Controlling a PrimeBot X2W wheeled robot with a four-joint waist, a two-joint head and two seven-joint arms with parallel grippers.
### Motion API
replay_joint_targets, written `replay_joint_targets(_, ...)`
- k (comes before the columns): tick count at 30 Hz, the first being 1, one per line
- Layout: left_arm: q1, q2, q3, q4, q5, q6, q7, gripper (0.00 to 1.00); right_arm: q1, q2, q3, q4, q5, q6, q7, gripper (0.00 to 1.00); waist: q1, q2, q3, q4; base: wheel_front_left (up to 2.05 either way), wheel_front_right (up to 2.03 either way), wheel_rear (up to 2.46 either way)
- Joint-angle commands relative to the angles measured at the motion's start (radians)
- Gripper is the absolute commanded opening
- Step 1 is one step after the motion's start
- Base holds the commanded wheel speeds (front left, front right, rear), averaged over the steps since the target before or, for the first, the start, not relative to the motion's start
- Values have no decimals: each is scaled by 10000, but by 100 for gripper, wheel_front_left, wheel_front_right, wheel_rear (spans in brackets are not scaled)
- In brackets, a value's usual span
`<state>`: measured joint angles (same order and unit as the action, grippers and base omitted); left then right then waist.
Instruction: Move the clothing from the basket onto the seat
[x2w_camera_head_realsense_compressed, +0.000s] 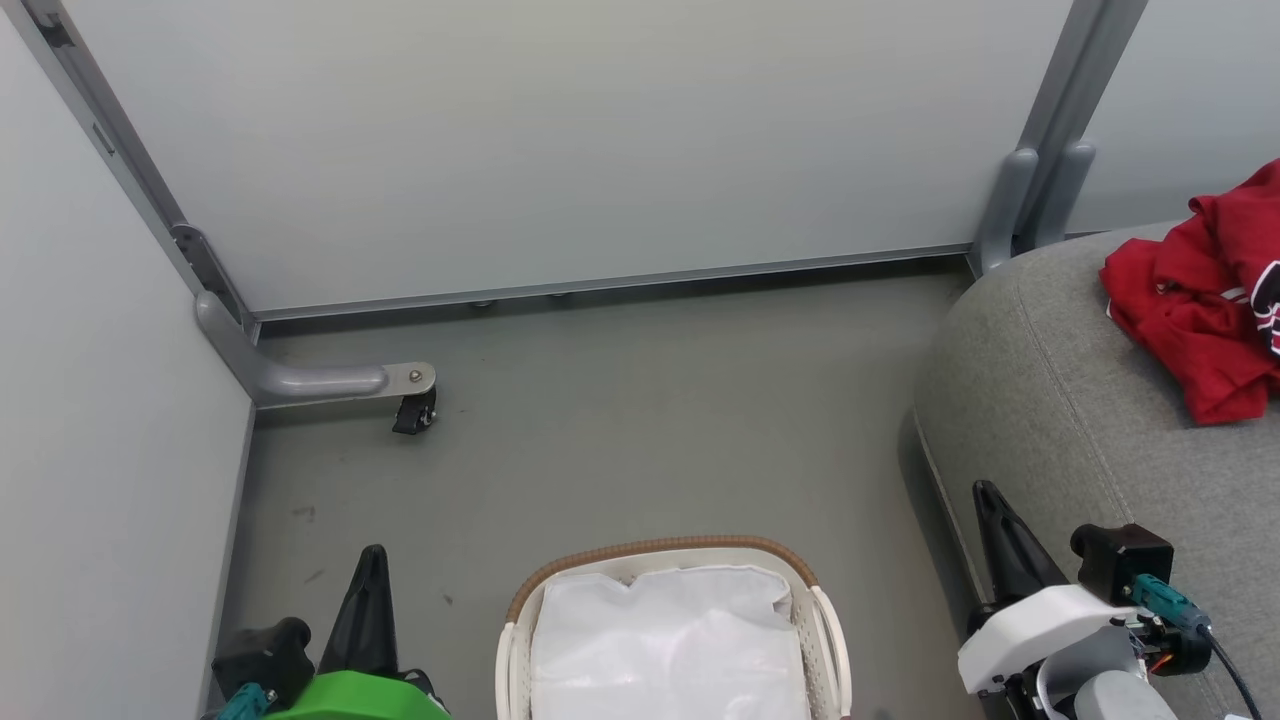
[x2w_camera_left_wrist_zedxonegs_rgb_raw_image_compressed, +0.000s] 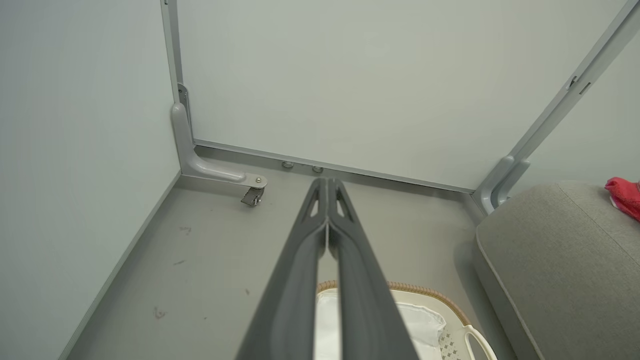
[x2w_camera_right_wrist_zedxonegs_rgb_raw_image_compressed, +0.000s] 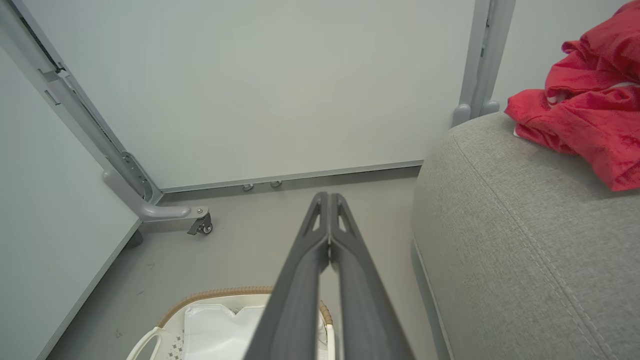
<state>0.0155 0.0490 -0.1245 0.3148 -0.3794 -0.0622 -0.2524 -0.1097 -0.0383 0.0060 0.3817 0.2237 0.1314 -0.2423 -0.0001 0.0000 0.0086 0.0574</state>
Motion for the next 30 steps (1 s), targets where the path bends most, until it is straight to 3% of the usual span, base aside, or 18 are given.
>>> replay_joint_targets(1,-80,10,118,-159,-415,-43,99,0,-178,-37,-101,-161,476,0,121,0,1,0,-1,-8,0,0,0)
replay_joint_targets(30,-540,41,904,-370,-4681,-280,1349,0,-74,-77,-458,-666,5262,-4,1308,0,1,0,-13,-142,0,0,0)
